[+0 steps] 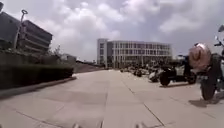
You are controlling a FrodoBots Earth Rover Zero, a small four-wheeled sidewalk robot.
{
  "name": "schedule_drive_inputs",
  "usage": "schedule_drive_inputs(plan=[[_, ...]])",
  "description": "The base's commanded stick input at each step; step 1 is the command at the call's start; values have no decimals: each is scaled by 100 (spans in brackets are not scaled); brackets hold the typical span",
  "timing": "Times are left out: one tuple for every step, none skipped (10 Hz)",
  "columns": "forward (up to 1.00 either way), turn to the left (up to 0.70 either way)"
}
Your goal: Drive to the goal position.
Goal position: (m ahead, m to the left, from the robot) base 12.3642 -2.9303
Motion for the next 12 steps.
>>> schedule_drive_inputs(plan=[[70,0],[70,0],[70,0],[70,0],[70,0],[70,0],[70,0],[70,0],[70,0],[70,0],[70,0],[70,0]])
